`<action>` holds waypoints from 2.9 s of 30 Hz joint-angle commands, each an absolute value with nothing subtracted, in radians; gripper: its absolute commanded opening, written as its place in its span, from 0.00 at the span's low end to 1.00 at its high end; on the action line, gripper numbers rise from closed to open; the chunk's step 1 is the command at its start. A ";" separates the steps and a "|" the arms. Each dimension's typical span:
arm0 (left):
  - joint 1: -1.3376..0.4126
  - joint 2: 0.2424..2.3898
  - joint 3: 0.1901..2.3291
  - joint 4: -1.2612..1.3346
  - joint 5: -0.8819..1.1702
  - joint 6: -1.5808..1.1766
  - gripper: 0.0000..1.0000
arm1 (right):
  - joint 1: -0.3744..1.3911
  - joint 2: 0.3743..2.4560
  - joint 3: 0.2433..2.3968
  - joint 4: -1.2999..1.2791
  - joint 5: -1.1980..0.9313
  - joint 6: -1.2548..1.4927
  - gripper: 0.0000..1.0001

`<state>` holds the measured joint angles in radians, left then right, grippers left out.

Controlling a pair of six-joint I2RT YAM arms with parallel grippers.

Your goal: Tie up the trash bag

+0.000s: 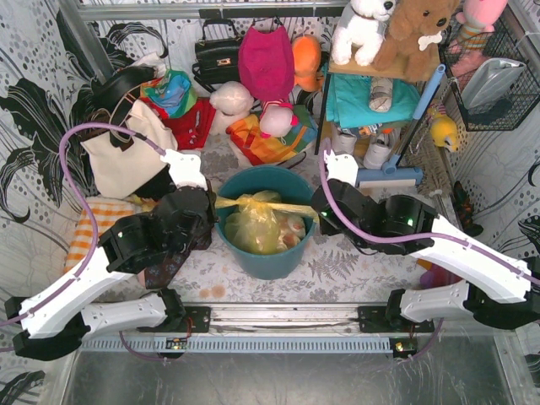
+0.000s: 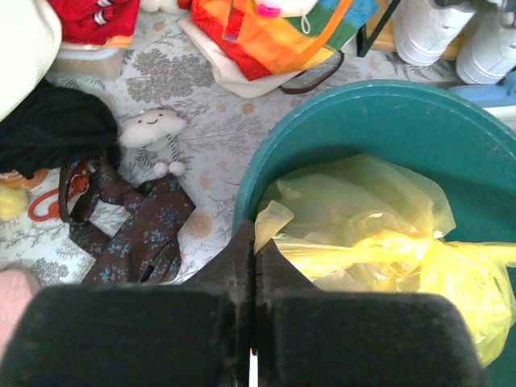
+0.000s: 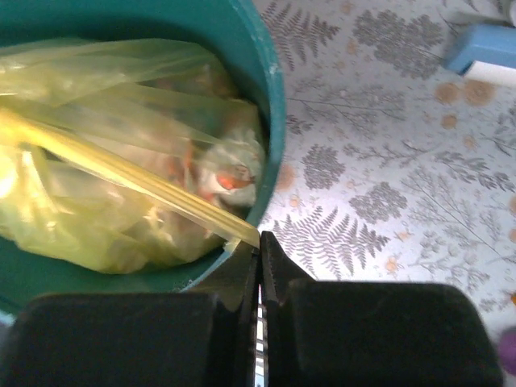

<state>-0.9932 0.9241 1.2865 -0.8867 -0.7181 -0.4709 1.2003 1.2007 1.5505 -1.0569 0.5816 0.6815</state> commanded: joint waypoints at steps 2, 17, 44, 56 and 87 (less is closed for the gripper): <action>-0.986 0.899 1.278 -0.986 -0.876 -0.536 0.00 | 1.197 1.220 1.576 -1.253 0.732 0.735 0.00; -0.986 0.913 1.357 -0.878 -0.639 -0.456 0.51 | 1.197 1.174 1.569 -1.097 0.693 0.627 0.00; -0.326 0.863 0.734 0.018 -0.770 -0.264 0.98 | 0.350 0.947 0.701 0.027 0.470 0.042 0.97; -0.243 1.162 0.177 0.886 -0.768 -0.150 0.98 | 0.077 1.214 0.226 0.788 0.466 0.001 0.97; -0.099 1.466 0.186 1.262 -0.168 -0.057 0.98 | 0.041 1.540 0.189 1.314 0.179 -0.043 0.97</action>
